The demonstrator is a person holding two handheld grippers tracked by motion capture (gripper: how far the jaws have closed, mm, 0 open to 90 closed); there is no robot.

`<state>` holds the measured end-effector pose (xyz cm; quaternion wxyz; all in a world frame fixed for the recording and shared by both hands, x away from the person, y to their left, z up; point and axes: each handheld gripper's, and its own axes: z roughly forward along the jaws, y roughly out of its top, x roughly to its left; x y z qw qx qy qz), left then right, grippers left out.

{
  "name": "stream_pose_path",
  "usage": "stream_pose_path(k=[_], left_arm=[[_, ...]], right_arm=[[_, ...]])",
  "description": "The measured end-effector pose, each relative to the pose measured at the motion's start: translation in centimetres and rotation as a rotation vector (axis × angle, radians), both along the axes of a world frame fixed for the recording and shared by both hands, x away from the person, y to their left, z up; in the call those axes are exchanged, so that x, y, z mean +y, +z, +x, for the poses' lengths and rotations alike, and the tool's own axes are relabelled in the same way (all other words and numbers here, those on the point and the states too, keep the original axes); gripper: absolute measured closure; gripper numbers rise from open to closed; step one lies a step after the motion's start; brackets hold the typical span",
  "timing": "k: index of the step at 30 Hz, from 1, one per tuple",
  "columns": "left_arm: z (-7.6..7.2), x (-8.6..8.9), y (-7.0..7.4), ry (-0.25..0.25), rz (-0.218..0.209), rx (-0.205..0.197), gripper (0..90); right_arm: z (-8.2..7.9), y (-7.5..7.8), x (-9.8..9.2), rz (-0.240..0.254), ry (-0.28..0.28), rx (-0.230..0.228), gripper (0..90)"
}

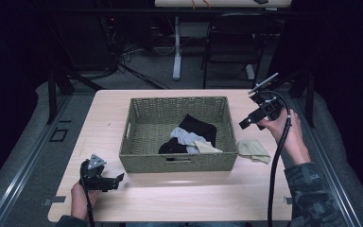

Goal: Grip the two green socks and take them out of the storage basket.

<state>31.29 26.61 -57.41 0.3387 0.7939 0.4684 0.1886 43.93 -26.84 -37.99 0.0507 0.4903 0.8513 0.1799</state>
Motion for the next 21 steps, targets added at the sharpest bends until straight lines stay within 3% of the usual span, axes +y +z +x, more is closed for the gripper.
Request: stream_pose_path(k=[9,16,21], left_arm=[[0.0,0.0,0.0,-0.002,-0.002,-0.001,0.3],[0.0,0.0,0.0,-0.004,-0.001,0.002,0.3],[0.0,0.1,0.0,-0.005,-0.002,0.001,0.3]], right_arm=[[0.7,1.1,4.2,0.019,0.070,-0.024,14.8],[1.3,0.4,7.2,0.026,0.116,-0.018,14.2],[1.8,-0.7,9.6,0.018,0.167,0.017,14.3]])
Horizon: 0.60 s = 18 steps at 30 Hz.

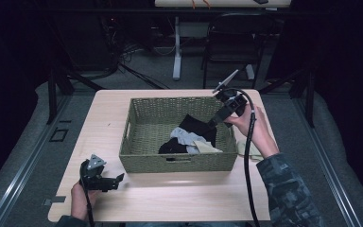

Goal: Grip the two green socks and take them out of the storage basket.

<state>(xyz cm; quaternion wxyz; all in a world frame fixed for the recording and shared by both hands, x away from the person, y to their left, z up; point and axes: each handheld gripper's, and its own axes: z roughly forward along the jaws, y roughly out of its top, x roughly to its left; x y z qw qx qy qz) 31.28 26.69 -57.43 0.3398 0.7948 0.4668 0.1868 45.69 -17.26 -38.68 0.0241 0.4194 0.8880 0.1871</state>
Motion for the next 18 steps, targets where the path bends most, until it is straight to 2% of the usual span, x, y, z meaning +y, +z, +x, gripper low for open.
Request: stream_pose_path(k=[2,11,18], left_arm=[[0.0,0.1,0.0,-0.003,0.000,0.003,0.3],[-0.1,0.2,0.0,0.003,-0.003,0.001,0.3],[-0.1,0.2,0.0,0.000,-0.001,0.000,0.3]], right_arm=[[0.1,-0.4,0.7,0.010,0.008,0.004,14.3],[0.6,-1.8,3.1,-0.007,0.055,0.038,12.8],[0.8,-3.7,4.6,-0.011,0.058,0.049,9.3]])
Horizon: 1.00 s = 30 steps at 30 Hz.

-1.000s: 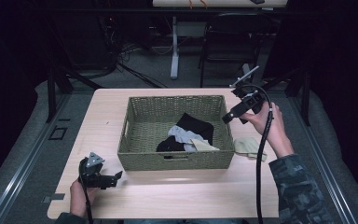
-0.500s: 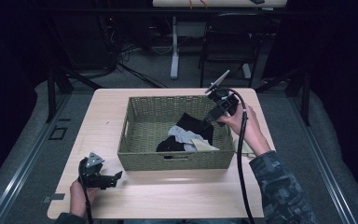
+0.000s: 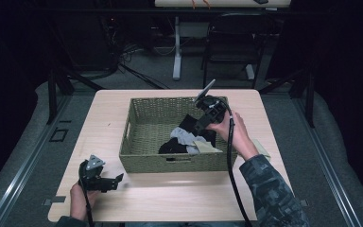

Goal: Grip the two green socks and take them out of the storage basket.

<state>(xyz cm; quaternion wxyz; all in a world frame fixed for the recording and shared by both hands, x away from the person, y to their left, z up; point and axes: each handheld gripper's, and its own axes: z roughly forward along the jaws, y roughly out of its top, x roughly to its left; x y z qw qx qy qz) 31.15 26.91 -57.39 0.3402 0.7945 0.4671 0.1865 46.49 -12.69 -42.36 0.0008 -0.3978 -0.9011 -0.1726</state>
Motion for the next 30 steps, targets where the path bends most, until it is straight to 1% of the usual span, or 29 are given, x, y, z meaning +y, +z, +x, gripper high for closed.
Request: stream_pose_path(k=[1,2,3,4,5,7,8,9,12,13,14,15,16,17,19,20,21,22,23,24,25,27,28,29,30], left_arm=[[0.0,0.0,0.0,-0.001,-0.001,0.000,0.3],[0.0,0.0,0.0,-0.001,-0.001,0.000,0.3],[0.0,0.0,0.0,-0.001,-0.002,-0.001,0.3],[0.0,0.0,0.0,0.000,-0.007,-0.002,0.3],[0.0,0.0,0.0,0.002,-0.014,-0.004,0.3],[0.0,0.1,0.0,0.002,-0.013,-0.004,0.2],[0.0,0.1,0.0,0.002,-0.014,-0.007,0.2],[0.0,0.1,0.0,0.002,-0.014,-0.004,0.3],[0.0,0.1,0.0,0.002,-0.015,-0.004,0.2],[0.0,0.1,0.0,0.001,-0.017,-0.005,0.2],[0.0,0.1,0.0,0.000,-0.019,-0.007,0.2],[-0.1,0.1,0.0,0.000,-0.018,-0.008,0.2],[-0.1,0.1,0.0,0.000,-0.019,-0.008,0.1],[-0.1,0.1,0.0,-0.001,-0.020,-0.008,0.1],[-0.1,0.1,0.0,-0.001,-0.019,-0.008,0.1],[0.0,0.1,0.0,-0.001,-0.019,-0.008,0.2],[0.0,0.1,0.0,-0.001,-0.019,-0.008,0.2],[0.0,0.1,0.0,-0.002,-0.019,-0.007,0.2],[0.0,0.1,0.0,-0.002,-0.019,-0.007,0.2],[0.0,0.1,0.0,-0.002,-0.019,-0.007,0.2],[0.0,0.1,0.0,-0.002,-0.019,-0.007,0.2],[0.0,0.1,0.0,-0.002,-0.019,-0.007,0.2],[0.0,0.1,0.0,-0.002,-0.019,-0.007,0.2],[-0.1,0.2,0.0,0.000,-0.016,-0.007,0.2],[-0.1,0.2,0.0,-0.001,-0.019,-0.010,0.1]], right_arm=[[0.1,-0.2,0.1,-0.012,0.004,0.008,9.3],[0.1,-0.6,0.3,-0.004,-0.002,0.007,9.5],[0.2,-1.1,0.4,-0.013,-0.001,0.017,10.0],[0.3,-1.5,0.5,-0.012,-0.004,0.016,10.5],[0.3,-1.7,0.6,-0.028,0.001,0.020,10.9],[0.3,-2.6,0.9,-0.013,-0.016,0.028,12.1],[0.5,-2.8,0.8,-0.032,0.001,0.037,12.6],[0.6,-3.4,0.9,-0.028,-0.011,0.045,12.8],[0.9,-4.5,1.0,-0.045,-0.021,0.063,14.6],[1.0,-5.1,1.0,-0.053,-0.027,0.066,16.0],[1.0,-5.4,1.0,-0.047,-0.044,0.068,18.0],[1.1,-5.7,1.0,-0.054,-0.049,0.068,19.5],[1.2,-5.8,1.0,-0.067,-0.042,0.086,21.2],[1.3,-6.2,1.0,-0.079,-0.045,0.087,24.0],[1.3,-6.8,1.1,-0.079,-0.048,0.095,26.4],[1.4,-7.1,1.2,-0.098,-0.040,0.104,28.5],[1.4,-7.3,1.2,-0.097,-0.047,0.111,30.8],[1.5,-7.6,1.3,-0.107,-0.046,0.109,33.0],[1.5,-7.8,1.3,-0.111,-0.049,0.115,35.8],[1.6,-8.0,1.3,-0.116,-0.051,0.125,44.2],[1.7,-8.1,1.3,-0.126,-0.044,0.123,49.0],[1.6,-8.5,1.4,-0.131,-0.062,0.129,62.5],[1.7,-8.5,1.4,-0.146,-0.045,0.138,66.9],[1.6,-8.4,1.4,-0.144,-0.047,0.118,73.9],[1.6,-8.2,1.4,-0.151,-0.048,0.094,77.1]])
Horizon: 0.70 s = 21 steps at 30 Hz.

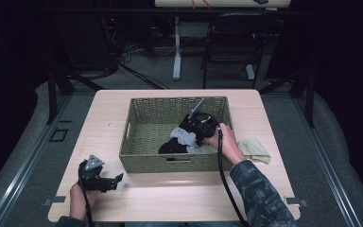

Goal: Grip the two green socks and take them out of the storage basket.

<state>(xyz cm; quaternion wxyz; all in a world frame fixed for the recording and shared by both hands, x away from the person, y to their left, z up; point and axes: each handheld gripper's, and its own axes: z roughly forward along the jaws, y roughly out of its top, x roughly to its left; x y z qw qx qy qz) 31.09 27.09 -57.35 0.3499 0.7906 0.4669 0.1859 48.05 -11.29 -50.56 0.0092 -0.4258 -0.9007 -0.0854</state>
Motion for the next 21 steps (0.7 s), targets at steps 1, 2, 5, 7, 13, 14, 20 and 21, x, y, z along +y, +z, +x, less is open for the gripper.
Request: stream_pose_path(k=[1,2,5,7,13,14,20,21], left_arm=[[0.0,0.0,0.0,-0.004,-0.003,0.001,0.1],[0.0,0.1,0.0,-0.003,-0.004,0.002,0.1],[0.0,0.1,0.0,0.001,-0.008,0.002,0.1],[0.0,0.1,0.0,-0.004,-0.004,0.002,0.1],[0.0,0.0,0.1,-0.001,-0.003,-0.005,0.1],[0.0,0.0,0.1,-0.001,-0.003,-0.005,0.1],[0.0,0.0,0.1,-0.002,-0.001,-0.003,0.1],[0.0,0.0,0.1,-0.002,-0.001,-0.002,0.1]], right_arm=[[0.0,0.1,0.0,-0.003,-0.001,-0.002,79.0],[-0.1,0.3,0.0,0.004,-0.004,-0.007,79.8],[-0.1,1.2,-0.4,-0.003,0.005,-0.013,80.1],[-0.2,1.9,-0.7,0.009,-0.001,-0.035,80.2],[-0.4,4.9,-1.5,0.042,-0.008,-0.070,80.1],[-0.4,5.3,-1.6,0.040,-0.007,-0.072,80.1],[-0.6,7.7,-2.1,0.060,-0.002,-0.104,80.2],[-0.5,8.0,-2.1,0.056,-0.001,-0.102,80.4]])
